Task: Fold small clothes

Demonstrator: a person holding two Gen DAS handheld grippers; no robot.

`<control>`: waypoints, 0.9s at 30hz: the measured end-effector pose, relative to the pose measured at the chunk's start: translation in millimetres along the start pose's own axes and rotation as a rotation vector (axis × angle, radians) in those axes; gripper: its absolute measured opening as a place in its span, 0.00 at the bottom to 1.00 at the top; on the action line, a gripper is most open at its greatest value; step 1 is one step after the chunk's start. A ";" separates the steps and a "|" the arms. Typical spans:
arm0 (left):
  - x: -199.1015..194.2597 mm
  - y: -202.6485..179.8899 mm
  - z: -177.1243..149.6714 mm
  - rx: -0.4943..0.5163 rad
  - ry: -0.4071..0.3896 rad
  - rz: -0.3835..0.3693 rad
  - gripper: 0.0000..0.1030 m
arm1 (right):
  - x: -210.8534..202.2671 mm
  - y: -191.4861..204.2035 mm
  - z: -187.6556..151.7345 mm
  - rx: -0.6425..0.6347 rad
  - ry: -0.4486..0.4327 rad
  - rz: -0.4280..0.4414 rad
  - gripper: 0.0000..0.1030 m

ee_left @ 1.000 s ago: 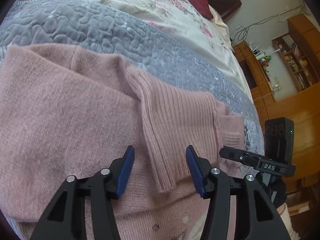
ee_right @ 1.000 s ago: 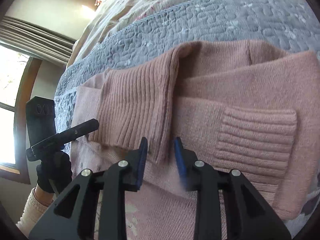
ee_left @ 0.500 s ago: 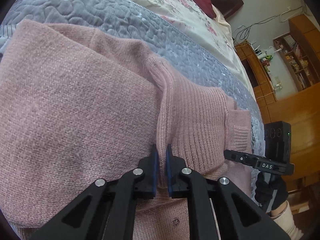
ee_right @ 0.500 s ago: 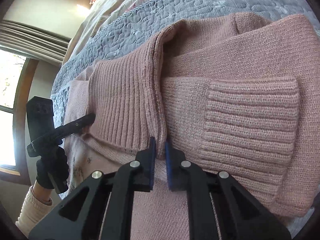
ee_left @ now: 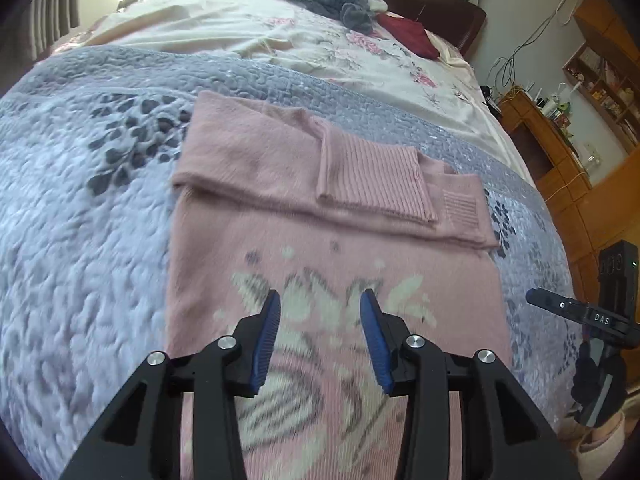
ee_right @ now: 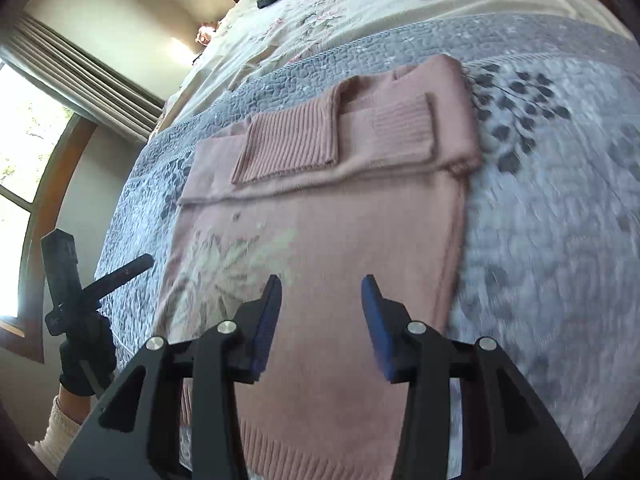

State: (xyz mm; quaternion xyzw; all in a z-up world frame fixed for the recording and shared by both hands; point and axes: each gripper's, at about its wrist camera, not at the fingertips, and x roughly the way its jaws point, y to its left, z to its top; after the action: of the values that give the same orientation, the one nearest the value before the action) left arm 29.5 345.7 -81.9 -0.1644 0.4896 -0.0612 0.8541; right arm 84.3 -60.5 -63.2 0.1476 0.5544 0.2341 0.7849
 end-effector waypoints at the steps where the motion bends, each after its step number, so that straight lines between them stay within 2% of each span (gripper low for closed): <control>1: -14.0 6.1 -15.1 -0.012 0.002 0.017 0.45 | -11.7 -2.4 -17.0 0.008 0.000 -0.001 0.41; 6: -51.0 43.7 -78.4 -0.086 0.048 0.086 0.48 | -46.3 -11.8 -89.7 0.042 0.017 -0.023 0.44; 9: -61.0 59.9 -108.4 -0.099 0.072 0.126 0.48 | -47.3 -21.1 -124.4 0.058 0.053 -0.051 0.46; 12: -66.6 69.9 -128.2 -0.109 0.089 0.117 0.49 | -40.7 -26.9 -150.7 0.064 0.087 -0.080 0.46; 16: -67.3 72.6 -146.4 -0.099 0.110 0.096 0.52 | -26.6 -33.2 -175.9 0.094 0.123 -0.073 0.46; 20: -58.6 73.7 -158.9 -0.089 0.145 0.114 0.54 | -10.4 -38.9 -190.3 0.120 0.156 -0.105 0.46; 25: -43.0 80.0 -171.8 -0.133 0.195 0.065 0.55 | 4.4 -41.7 -202.3 0.145 0.186 -0.070 0.45; 27: -37.7 81.4 -174.8 -0.149 0.198 0.069 0.55 | 4.9 -42.0 -203.3 0.159 0.178 -0.054 0.45</control>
State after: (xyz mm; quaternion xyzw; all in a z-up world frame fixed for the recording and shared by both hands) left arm -144.2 393.5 -160.4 -0.2034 0.5801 -0.0111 0.7887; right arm -96.8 -99.2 -157.2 0.1729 0.6425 0.1804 0.7244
